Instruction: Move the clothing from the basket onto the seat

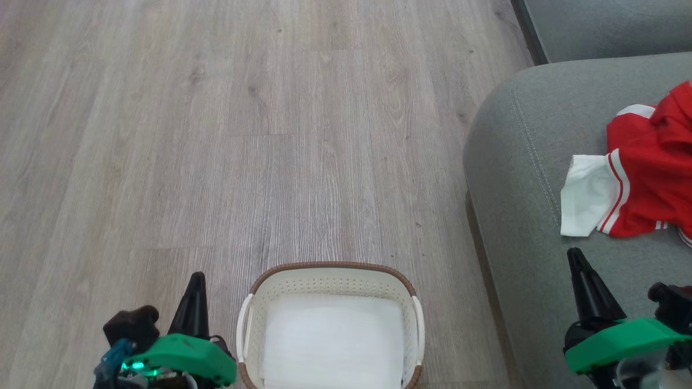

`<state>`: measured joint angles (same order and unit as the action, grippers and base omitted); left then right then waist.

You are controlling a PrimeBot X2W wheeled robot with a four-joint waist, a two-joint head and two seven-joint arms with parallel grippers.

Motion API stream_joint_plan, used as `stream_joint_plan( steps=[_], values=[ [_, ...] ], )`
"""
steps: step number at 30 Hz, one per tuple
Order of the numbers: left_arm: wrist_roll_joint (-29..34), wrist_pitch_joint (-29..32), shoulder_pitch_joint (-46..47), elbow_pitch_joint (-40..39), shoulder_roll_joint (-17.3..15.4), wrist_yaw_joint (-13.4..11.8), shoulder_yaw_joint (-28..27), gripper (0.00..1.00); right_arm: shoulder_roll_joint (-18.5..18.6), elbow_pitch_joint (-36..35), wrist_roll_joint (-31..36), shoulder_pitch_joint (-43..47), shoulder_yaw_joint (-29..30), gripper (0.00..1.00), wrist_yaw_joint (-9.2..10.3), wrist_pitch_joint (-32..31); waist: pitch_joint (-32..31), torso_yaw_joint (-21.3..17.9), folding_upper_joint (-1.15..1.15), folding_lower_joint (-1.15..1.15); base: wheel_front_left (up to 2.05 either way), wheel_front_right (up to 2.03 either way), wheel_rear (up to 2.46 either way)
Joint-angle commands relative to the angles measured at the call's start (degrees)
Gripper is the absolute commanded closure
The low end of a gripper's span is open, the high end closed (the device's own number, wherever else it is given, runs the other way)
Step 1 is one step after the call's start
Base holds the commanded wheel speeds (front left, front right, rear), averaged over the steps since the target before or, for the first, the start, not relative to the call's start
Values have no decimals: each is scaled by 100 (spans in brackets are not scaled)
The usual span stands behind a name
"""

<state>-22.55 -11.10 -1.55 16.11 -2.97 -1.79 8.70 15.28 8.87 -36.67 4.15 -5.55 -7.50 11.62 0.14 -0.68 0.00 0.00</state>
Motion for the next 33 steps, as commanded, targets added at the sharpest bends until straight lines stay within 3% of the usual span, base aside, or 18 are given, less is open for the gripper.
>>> stream_joint_plan(
  steps=[1, 33],
  values=[
    [-170, 29, 288, -197, 0, 45, -96, 100, 32, -145, -151, -269, 94, 100, 0, -27, 0, 1, 0, 0, 0, 0, 0],
    [-2243, 557, 436, -199, 1, 314, -531, 100, -322, 54, -1837, -498, 387, 100, 0, -534, 1, 22, 0, 0, 0, 0, 0]
  ],
)
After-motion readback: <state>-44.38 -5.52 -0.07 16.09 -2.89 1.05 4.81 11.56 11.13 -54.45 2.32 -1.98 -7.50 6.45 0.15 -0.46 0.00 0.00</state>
